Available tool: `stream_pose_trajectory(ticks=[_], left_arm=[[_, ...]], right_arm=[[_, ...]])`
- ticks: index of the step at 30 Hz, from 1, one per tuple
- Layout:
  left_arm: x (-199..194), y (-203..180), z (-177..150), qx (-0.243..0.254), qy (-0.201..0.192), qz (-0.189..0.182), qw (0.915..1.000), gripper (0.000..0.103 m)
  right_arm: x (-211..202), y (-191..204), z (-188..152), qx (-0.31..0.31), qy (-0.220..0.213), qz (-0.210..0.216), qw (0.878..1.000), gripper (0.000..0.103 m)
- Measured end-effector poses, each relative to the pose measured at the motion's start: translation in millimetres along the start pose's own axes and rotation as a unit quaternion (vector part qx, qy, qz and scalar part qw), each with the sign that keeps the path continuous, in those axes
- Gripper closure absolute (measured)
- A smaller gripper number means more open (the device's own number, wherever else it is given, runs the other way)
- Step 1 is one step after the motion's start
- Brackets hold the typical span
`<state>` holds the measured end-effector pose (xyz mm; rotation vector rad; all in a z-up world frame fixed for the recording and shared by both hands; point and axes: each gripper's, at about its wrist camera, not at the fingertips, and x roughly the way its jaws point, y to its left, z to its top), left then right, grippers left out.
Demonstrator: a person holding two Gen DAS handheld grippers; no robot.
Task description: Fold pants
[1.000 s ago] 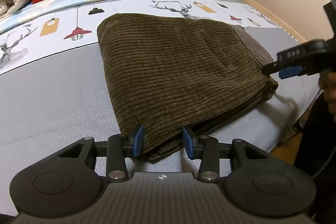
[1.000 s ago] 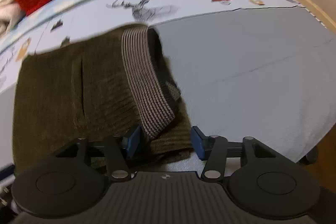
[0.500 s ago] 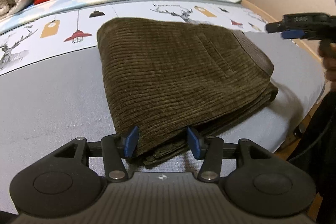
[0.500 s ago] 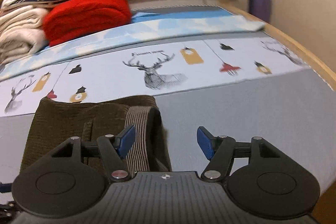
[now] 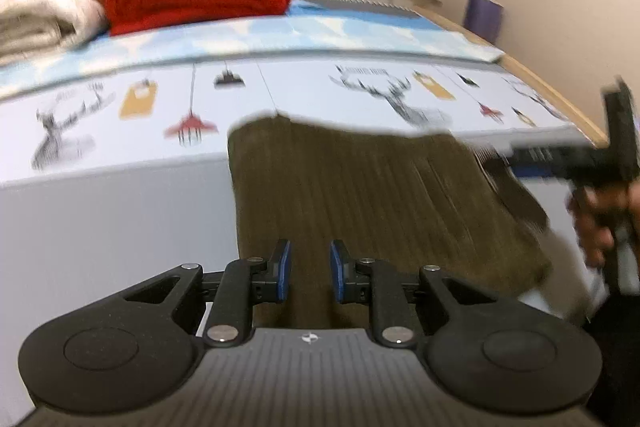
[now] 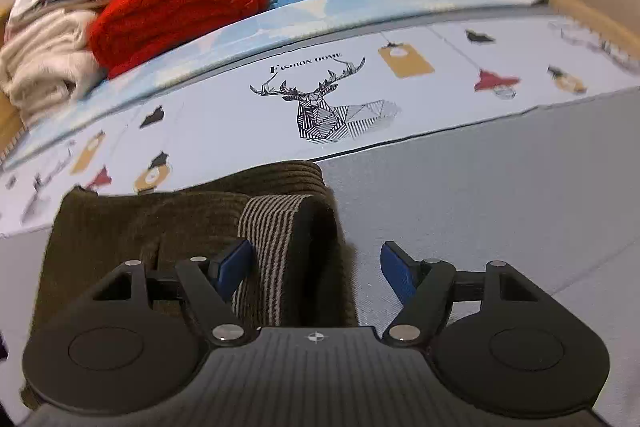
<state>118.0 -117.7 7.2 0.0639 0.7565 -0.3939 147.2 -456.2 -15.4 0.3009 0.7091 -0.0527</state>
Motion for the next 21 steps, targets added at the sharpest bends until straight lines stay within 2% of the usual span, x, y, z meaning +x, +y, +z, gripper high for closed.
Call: stream_pose_trajectory(ticks=[7,9,11,12,15,16,17,19,21], left_arm=[[63,-10,77,-0.024,-0.009,0.027,0.9993,0.080],[93,-7,88,-0.034,0.014,0.044,0.9983,0.080],[132,6,91,-0.050,0.082,0.070,0.9929,0.082],[143,14,89,-0.063,0.101,0.064,0.9909,0.082],[133,30,95,-0.112,0.078,0.037,0.9900,0.079],[124,37,95,-0.134,0.061,0.031,0.9886,0.064],[112,44,91,-0.158,0.043,0.035,0.9860,0.039],[101,55,79,-0.187,0.038,0.044,0.9807,0.028],[100,67,61,-0.214,0.063,0.031,0.9744,0.027]], right_arm=[[11,-12,2,0.035,0.024,0.021,0.999,0.030],[13,-19,2,0.058,0.035,0.034,0.997,0.027],[14,-26,1,0.080,0.048,0.047,0.995,0.019],[15,-28,0,0.087,0.054,0.053,0.993,0.017],[15,-33,-4,0.093,0.072,0.071,0.991,0.014],[14,-33,-5,0.091,0.076,0.076,0.990,0.013],[14,-33,-6,0.087,0.081,0.081,0.990,0.013],[15,-31,-8,0.076,0.092,0.085,0.989,0.009],[17,-28,-10,0.069,0.105,0.085,0.988,0.007]])
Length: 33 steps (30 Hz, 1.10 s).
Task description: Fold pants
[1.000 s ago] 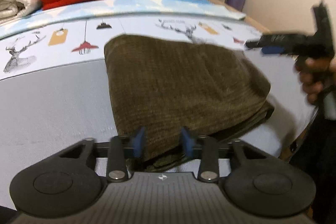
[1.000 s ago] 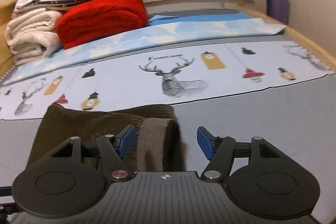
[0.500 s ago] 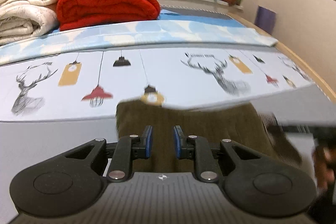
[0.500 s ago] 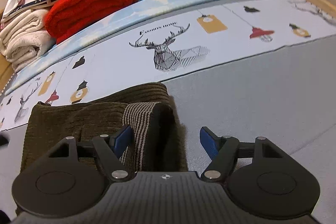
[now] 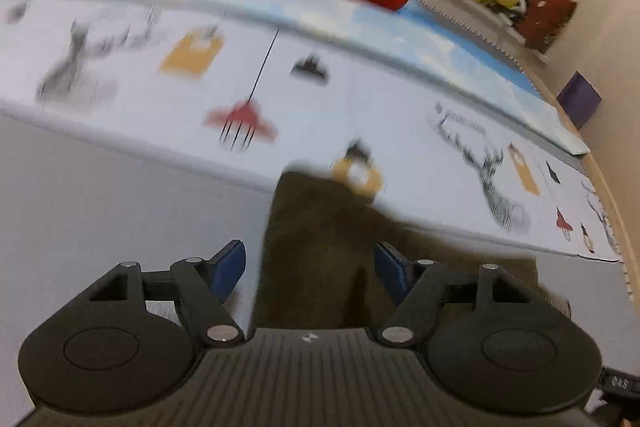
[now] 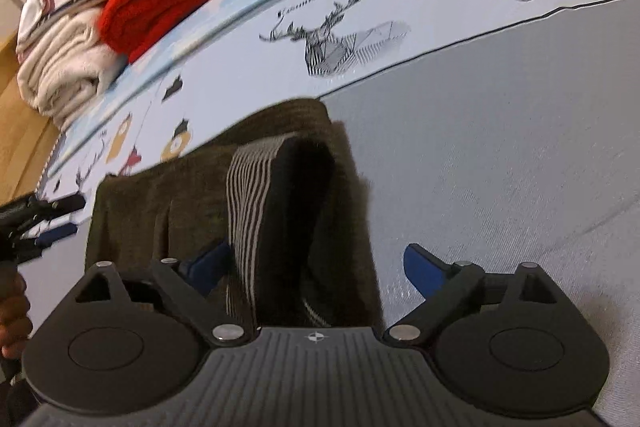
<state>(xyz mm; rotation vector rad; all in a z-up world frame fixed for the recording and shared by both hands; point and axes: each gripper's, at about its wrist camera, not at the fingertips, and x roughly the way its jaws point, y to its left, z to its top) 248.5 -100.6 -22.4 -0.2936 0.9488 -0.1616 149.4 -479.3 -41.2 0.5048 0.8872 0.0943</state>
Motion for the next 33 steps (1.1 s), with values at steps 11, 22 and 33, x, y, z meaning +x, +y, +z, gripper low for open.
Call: stream_pose_trajectory(ticks=[11,22,33], left_arm=[[36,27,-33,-0.052,0.056,-0.080,0.9938,0.029],[1,9,4,0.067,-0.028,-0.086,0.9936,0.068],[-24,67,66,0.048,-0.088,0.021,0.9948,0.055]], right_arm=[[15,15,-12,-0.009,0.034,0.007,0.999,0.006],[-2,46,-1,-0.025,-0.073,0.025,0.997,0.046],[47,115,35,-0.090,-0.092,0.003,0.992,0.025]])
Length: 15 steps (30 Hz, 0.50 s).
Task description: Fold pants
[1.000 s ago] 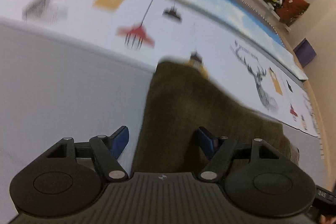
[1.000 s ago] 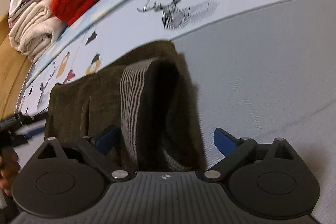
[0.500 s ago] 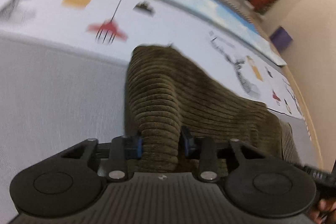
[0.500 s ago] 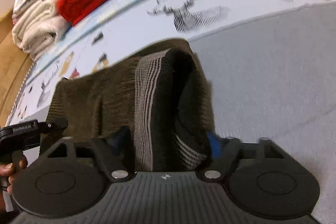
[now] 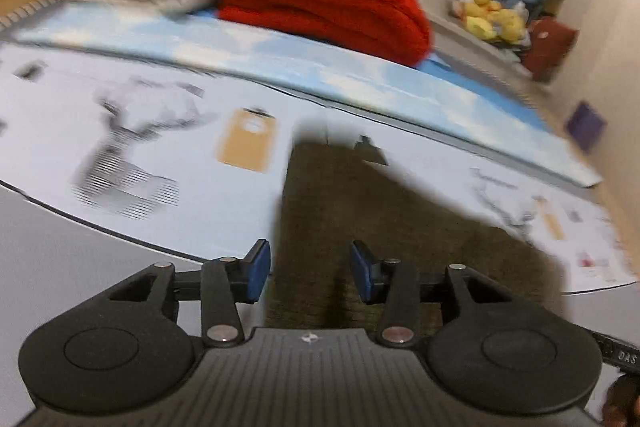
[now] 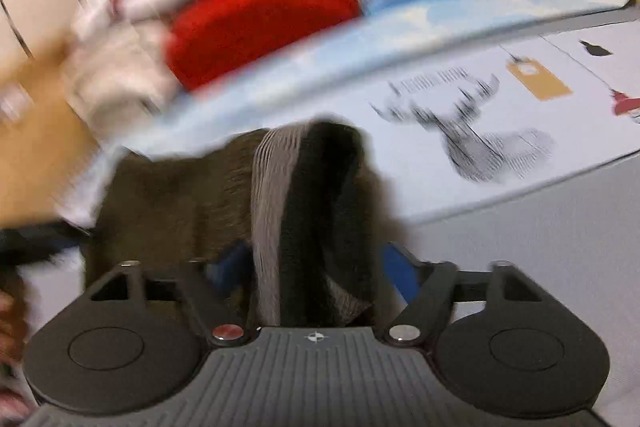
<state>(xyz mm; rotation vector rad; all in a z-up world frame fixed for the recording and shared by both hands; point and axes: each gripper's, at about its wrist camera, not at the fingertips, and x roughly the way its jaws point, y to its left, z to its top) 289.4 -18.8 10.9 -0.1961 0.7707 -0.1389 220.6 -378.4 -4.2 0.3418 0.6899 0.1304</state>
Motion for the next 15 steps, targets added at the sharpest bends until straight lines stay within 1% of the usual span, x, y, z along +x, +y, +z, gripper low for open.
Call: stream_pose_trajectory(ticks=[1,2,4,5,6,7,8,9,10,11,12,13,14,15], left_arm=[[-7,1,-6,0.012,-0.006,-0.003,0.9999,0.055],[-13,0,-13,0.025,-0.008,-0.007,0.9996,0.055],[-24,-8,-34,0.055,-0.003,-0.022,0.9982,0.055],[-26,-14,-48,0.074,0.002,-0.031,0.9968,0.055],[-25,-19,-64,0.097,0.013,-0.030,0.9947,0.055],[-19,-23,-78,0.122,0.034,-0.016,0.9918,0.055],[-12,-27,-95,0.144,0.051,0.000,0.9882,0.054],[-15,-27,-108,0.150,0.033,0.004,0.9882,0.054],[-20,-27,-112,0.145,0.021,0.006,0.9892,0.054],[-25,-28,-111,0.138,0.019,0.010,0.9902,0.054],[-33,-28,-108,0.129,0.008,0.011,0.9915,0.054],[-41,-27,-107,0.123,-0.011,0.007,0.9924,0.052],[-47,-27,-109,0.126,-0.028,0.000,0.9917,0.050],[-43,-28,-112,0.139,-0.012,0.003,0.9903,0.050]], right_arm=[[7,-4,-2,0.000,0.016,-0.037,0.999,0.027],[8,-9,-4,0.014,0.020,-0.045,0.999,0.024],[0,-17,-2,0.056,0.021,-0.020,0.998,0.026],[-5,-16,-1,0.057,0.016,-0.002,0.998,0.026],[-8,-12,-2,0.044,0.012,0.014,0.999,0.026],[-7,-5,-4,0.013,0.019,0.016,1.000,0.027],[-2,4,-10,-0.020,0.034,0.000,0.999,0.027],[6,8,-16,-0.052,0.054,-0.028,0.997,0.025],[10,9,-22,-0.062,0.064,-0.040,0.995,0.023],[7,5,-24,-0.048,0.061,-0.039,0.996,0.023],[3,3,-22,-0.027,0.053,-0.034,0.998,0.024],[-3,3,-20,-0.018,0.042,-0.027,0.999,0.024],[-6,7,-21,-0.026,0.031,-0.026,0.999,0.024],[-6,9,-22,-0.044,0.032,-0.033,0.998,0.024]])
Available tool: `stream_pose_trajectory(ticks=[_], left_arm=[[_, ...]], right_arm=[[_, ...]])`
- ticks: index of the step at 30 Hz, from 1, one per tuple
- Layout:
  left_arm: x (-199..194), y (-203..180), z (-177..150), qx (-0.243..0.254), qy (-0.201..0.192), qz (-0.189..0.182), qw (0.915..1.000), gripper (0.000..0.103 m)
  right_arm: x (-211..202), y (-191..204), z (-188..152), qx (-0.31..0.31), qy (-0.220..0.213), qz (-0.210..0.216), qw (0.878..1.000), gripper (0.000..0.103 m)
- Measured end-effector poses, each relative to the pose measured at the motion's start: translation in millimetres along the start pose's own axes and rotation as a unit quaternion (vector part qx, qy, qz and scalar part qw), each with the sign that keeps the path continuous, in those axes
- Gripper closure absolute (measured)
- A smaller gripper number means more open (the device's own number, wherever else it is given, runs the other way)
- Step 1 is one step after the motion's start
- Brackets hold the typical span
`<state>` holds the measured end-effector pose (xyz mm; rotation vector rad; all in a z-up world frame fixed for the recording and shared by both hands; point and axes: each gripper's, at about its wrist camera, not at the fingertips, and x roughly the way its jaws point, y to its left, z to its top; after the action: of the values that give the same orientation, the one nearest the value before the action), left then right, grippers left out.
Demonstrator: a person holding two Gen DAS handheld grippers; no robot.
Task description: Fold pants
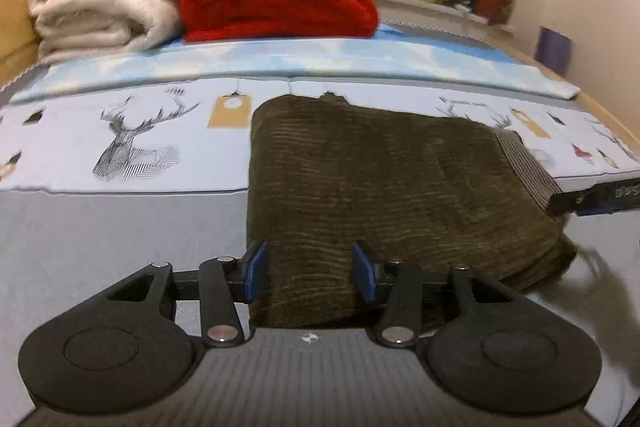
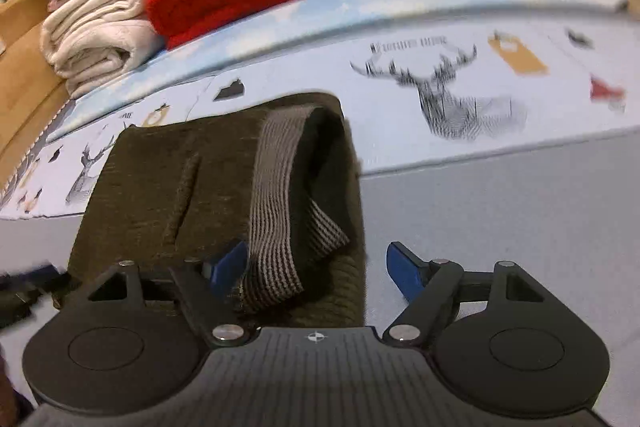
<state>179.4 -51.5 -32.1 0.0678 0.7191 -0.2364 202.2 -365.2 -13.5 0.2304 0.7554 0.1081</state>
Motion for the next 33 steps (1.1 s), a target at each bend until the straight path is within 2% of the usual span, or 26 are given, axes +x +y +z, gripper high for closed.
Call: stream_pose_trajectory(ticks=[1,2,4,5,6,7,8,12,16,19,21,23,24,27,30,33], left_arm=[[12,-1,-4,0.011,0.043,-0.001,0.9990,0.047],[14,-1,-9,0.010,0.053,-0.004,0.9985,0.046],[1,-4,-3,0.011,0.040,0.005,0.9991,0.046],[-10,-4,-1,0.004,0.026,0.008,0.9996,0.040],[-19,-4,-2,-0.002,0.013,0.008,0.9999,0.033],[-29,-6,-5,-0.005,0.000,0.009,0.9999,0.022],[-39,-9,-7,-0.003,-0.008,0.013,0.9999,0.018],[-79,-27,-14,0.011,-0.038,0.014,0.9991,0.014],[-116,-43,-18,0.013,-0.066,0.038,0.9970,0.011],[-132,-48,-21,-0.007,-0.057,0.041,0.9975,0.011],[-138,-50,-25,-0.025,-0.040,0.031,0.9984,0.010],[-134,-54,-29,-0.025,-0.006,0.017,0.9995,0.000],[-130,-56,-32,-0.016,0.004,0.015,0.9998,0.001],[-122,-59,-32,-0.011,0.008,0.044,0.9990,0.001],[-113,-54,-33,-0.027,0.025,0.044,0.9983,0.001],[-112,-48,-33,-0.049,0.030,0.046,0.9973,0.001]], right_arm=[[5,2,-4,-0.022,0.017,-0.015,1.000,0.022],[9,3,-8,-0.033,0.033,-0.027,0.999,0.018],[2,2,-9,-0.016,0.037,-0.032,0.999,0.017],[-8,4,-8,-0.013,0.031,-0.039,0.999,0.019],[-18,8,-8,-0.019,0.018,-0.048,0.999,0.021],[-32,13,-8,-0.030,-0.001,-0.057,0.998,0.021],[-45,17,-8,-0.038,-0.019,-0.061,0.997,0.021],[-97,39,-15,-0.064,-0.093,-0.061,0.992,0.018],[-136,56,-36,-0.074,-0.135,-0.067,0.986,0.013],[-154,65,-51,-0.052,-0.141,-0.056,0.987,0.012],[-161,74,-60,-0.060,-0.142,-0.061,0.986,0.011],[-162,84,-70,-0.084,-0.142,-0.072,0.984,0.011],[-159,88,-75,-0.096,-0.138,-0.077,0.983,0.011],[-149,96,-83,-0.112,-0.111,-0.084,0.984,0.011],[-144,104,-84,-0.121,-0.110,-0.091,0.982,0.011],[-137,103,-82,-0.103,-0.096,-0.093,0.986,0.011]])
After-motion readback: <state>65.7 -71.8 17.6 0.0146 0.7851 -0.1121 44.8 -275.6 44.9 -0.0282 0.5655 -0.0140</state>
